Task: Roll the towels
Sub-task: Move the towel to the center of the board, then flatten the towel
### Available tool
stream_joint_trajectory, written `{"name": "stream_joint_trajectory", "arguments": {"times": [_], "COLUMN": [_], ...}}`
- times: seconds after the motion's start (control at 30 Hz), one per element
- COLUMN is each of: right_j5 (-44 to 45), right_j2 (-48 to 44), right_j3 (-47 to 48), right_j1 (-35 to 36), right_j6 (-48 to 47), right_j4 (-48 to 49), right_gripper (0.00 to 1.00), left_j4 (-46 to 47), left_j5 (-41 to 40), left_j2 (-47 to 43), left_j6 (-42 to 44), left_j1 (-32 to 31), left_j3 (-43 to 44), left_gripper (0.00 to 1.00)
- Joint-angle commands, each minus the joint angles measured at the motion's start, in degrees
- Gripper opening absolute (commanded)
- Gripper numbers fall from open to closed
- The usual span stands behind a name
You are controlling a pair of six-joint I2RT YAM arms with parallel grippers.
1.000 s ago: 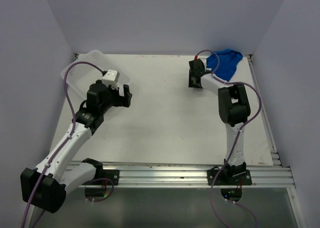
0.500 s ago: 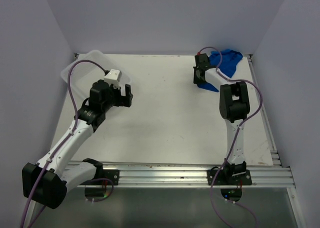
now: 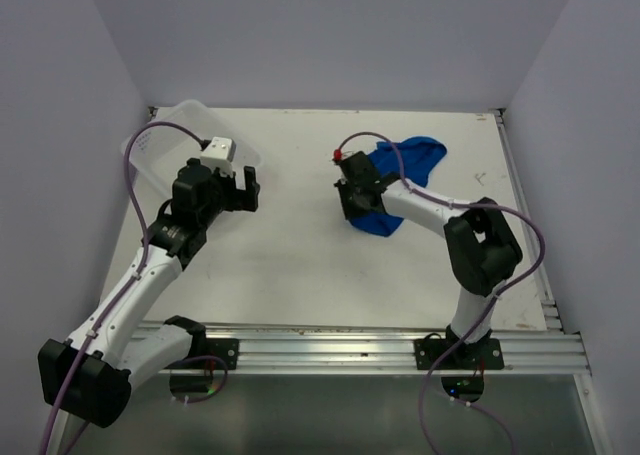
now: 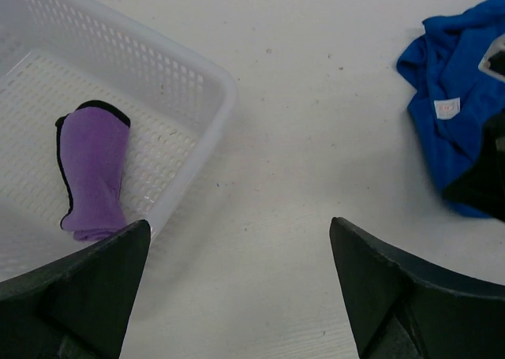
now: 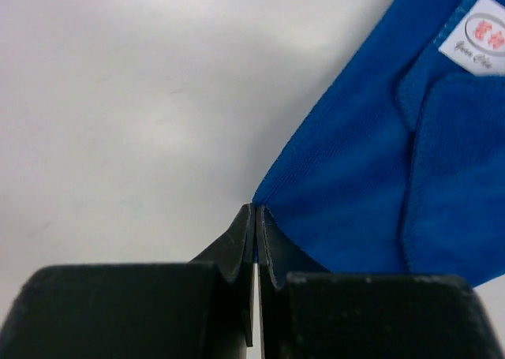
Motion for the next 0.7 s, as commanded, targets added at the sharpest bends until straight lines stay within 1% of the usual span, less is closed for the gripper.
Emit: {"name": "stream_joint_trajectory", "arguments": {"times": [0.0, 0.03, 0.1, 0.13, 0.17, 0.2, 0.23, 0.27, 0.3, 0.33, 0.43, 0.47, 0.5, 0.53, 0.57, 0.6, 0.67], "right_j5": [-2.10, -2.44, -4.55, -4.64, -6.99, -8.41, -9.03, -9.21, -8.26, -7.38, -3.61, -2.54, -1.40, 1.57, 2.99, 4.40, 7.39], "right_j2": [-6.29, -6.39, -6.56, -6.56, -6.74, -6.91, -7.70, -8.49, -9.46, -12.08, -15.87, -18.40, -19.56, -20.44, -21.84, -22.03, -21.34], "right_j3": [-2.87, -4.00, -4.37, -4.45, -4.37, -4.02, -4.10, -4.63, -6.02, -6.65, -7.70, -7.97, -8.32, -8.50, -8.76, -8.67, -8.41], "right_j1": [10.39, 14.85, 18.66, 21.72, 23.15, 24.12, 25.17, 25.27, 25.18, 25.18, 25.10, 25.01, 25.09, 25.01, 25.01, 25.09, 25.01], "right_j6": [5.97, 7.22, 11.16, 11.97, 12.41, 13.46, 13.99, 14.43, 15.22, 15.23, 14.35, 14.26, 14.09, 13.91, 13.47, 13.38, 13.21], "right_j4": [1.78, 2.56, 4.59, 5.55, 6.95, 7.31, 7.40, 8.10, 8.20, 8.28, 6.09, 5.22, 4.69, 4.33, 3.37, 2.75, 0.99], "right_gripper": [0.00, 0.00, 0.00, 0.00, 0.01, 0.32, 0.41, 0.45, 0.52, 0.54, 0.55, 0.55, 0.54, 0.52, 0.50, 0.40, 0.33], "left_j4": [1.64, 1.90, 1.99, 2.08, 2.08, 2.08, 2.08, 1.99, 1.99, 1.90, 2.16, 2.16, 2.16, 2.08, 1.82, 1.12, 1.11], "left_j5": [-3.65, -3.83, -4.01, -4.10, -4.36, -4.45, -4.54, -4.80, -5.06, -4.98, -4.37, -4.10, -3.66, -1.83, -0.51, 0.72, 3.89], "left_j2": [-1.55, -1.90, -1.90, -1.90, -1.90, -1.90, -1.82, -1.82, -1.64, -1.73, -1.90, -1.99, -2.08, -2.08, -2.08, -2.08, -2.34], "left_j6": [0.47, 0.55, 0.64, 0.64, 0.64, 0.64, 0.64, 0.64, 0.47, 0.38, -0.50, -0.94, -2.24, -3.13, -4.09, -6.45, -9.10], "left_j1": [-0.07, -0.07, -0.07, -0.07, -0.07, -0.07, -0.07, -0.07, -0.07, -0.07, -0.16, -0.16, -0.16, -0.16, -0.16, -0.16, -0.16], "left_j3": [-0.06, -0.33, -0.50, -0.51, -0.59, -0.51, -0.68, -0.68, -0.77, -0.86, -0.94, -1.03, -1.21, -1.21, -1.30, -2.08, -3.75], "left_gripper": [1.00, 1.00, 1.00, 1.00, 1.00, 1.00, 0.99, 1.00, 1.00, 1.00, 1.00, 1.00, 1.00, 1.00, 1.00, 1.00, 1.00]}}
